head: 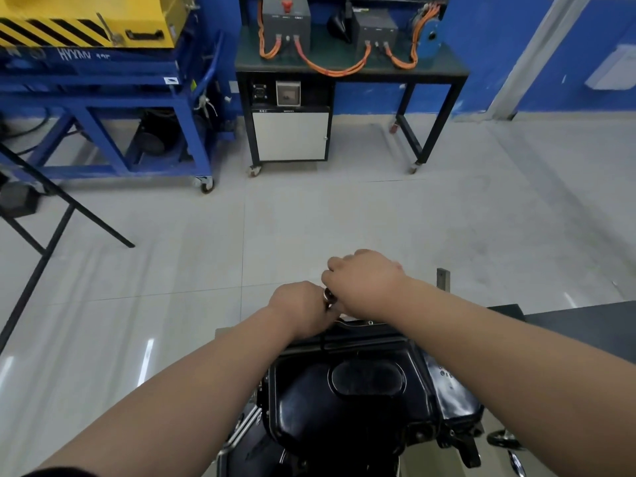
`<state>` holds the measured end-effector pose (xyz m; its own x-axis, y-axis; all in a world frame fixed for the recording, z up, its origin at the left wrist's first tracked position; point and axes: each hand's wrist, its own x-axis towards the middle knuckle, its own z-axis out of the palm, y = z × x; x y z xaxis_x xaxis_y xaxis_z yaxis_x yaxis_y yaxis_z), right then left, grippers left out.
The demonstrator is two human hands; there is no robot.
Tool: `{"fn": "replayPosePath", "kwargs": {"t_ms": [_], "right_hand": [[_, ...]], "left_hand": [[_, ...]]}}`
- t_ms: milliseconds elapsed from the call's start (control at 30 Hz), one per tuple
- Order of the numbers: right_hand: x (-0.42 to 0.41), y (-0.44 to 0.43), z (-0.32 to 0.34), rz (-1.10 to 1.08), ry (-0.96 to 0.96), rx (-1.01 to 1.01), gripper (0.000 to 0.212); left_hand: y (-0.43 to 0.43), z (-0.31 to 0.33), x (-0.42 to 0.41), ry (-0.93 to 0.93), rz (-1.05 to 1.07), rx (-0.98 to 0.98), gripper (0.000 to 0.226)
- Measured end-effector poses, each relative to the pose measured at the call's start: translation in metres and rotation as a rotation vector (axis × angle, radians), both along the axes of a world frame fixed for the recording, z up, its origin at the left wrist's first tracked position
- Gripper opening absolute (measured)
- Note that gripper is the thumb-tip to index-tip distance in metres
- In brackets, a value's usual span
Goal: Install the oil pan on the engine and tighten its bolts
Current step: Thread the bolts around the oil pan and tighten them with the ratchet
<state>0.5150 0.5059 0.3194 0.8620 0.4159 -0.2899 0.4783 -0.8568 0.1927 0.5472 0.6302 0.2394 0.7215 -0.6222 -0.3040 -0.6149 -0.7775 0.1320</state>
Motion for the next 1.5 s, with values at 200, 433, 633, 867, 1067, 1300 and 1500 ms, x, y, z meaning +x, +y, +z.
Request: {"fn": "replayPosePath", "kwargs": {"t_ms": [200,433,633,867,1067,1300,1500], "right_hand": [[-0.003,0.011,-0.007,-0.185,0.071,0.009,0.03],[0.0,0.008,-0.006,-0.037,-0.029,0.039,0.017],[0.005,0.019,-0.006,-0.236,0.079,0.062,0.037],[0.009,0.007,0.002,-0.047,0.036,-0.038,0.015],[0.004,0.02,-0.004,-0.29,0.145,-0.03,0.019],[0.005,0.009,0.001,-0.041,0.02,-0.056,0.02],[0.003,0.02,-0.008,-0.369,0.137,0.06,0.038]], "left_hand": [[0.004,-0.002,0.006,0.119,-0.004,-0.001,0.027],[0.005,-0.004,0.005,0.052,0.091,-0.025,0.023],[0.011,-0.005,0.006,0.195,0.139,-0.032,0.013],[0.002,-0.011,0.002,0.035,0.044,0.002,0.036],[0.003,-0.012,0.0,0.03,0.002,0.072,0.031],[0.005,-0.01,-0.002,-0.038,-0.02,0.04,0.036],[0.003,-0.008,0.003,0.139,0.087,0.038,0.019]]}}
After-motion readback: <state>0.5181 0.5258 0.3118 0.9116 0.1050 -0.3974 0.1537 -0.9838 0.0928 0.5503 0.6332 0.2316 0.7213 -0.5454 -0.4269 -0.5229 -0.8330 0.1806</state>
